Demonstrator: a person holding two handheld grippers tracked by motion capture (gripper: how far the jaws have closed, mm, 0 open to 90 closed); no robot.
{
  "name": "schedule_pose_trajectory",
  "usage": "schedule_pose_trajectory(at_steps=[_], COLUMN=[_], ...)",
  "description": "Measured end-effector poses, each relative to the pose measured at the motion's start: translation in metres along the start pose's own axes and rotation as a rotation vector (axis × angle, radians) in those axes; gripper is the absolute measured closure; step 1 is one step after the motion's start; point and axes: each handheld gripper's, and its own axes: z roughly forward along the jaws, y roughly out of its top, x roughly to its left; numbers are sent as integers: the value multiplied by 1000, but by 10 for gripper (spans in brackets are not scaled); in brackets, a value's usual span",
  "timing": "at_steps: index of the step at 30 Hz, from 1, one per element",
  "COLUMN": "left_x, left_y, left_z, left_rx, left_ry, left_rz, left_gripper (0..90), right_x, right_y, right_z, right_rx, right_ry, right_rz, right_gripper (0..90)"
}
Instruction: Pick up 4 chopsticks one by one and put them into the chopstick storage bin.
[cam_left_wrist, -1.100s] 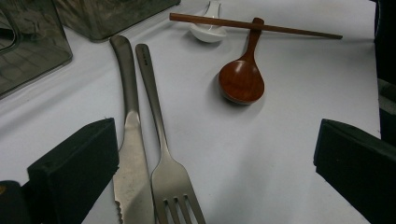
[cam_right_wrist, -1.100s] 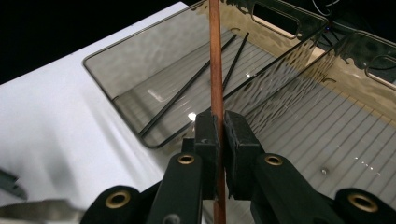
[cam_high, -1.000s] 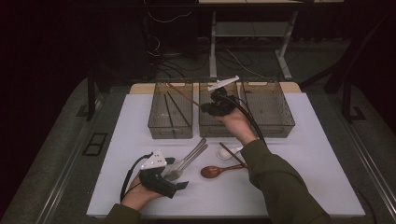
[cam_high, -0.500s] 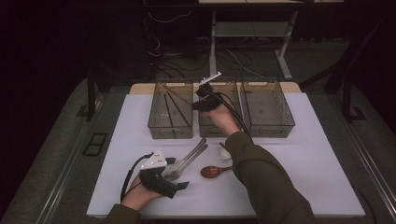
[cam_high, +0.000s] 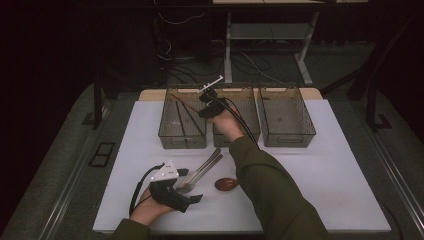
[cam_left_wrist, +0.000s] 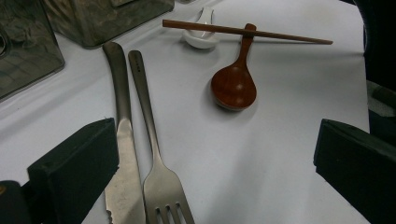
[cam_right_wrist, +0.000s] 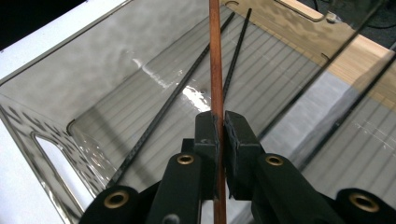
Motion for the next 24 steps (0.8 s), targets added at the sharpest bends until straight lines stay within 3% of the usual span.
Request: schedule_pose_trajectory(at_steps=[9, 15, 24], left_x=[0, 0, 1], left_y=[0, 0, 0], left_z=[0, 0, -1], left_rx=[-2, -1, 0], left_ry=[-3, -3, -1], left_rz=[3, 5, 1], left_gripper=[0, 0, 0], right_x=[11, 10, 8], right_y=[6, 6, 5], right_z=[7, 7, -1], right_rx=[15, 12, -26], right_ry=[12, 20, 60], right_rz=[-4, -3, -10], right_gripper=[833, 775, 521])
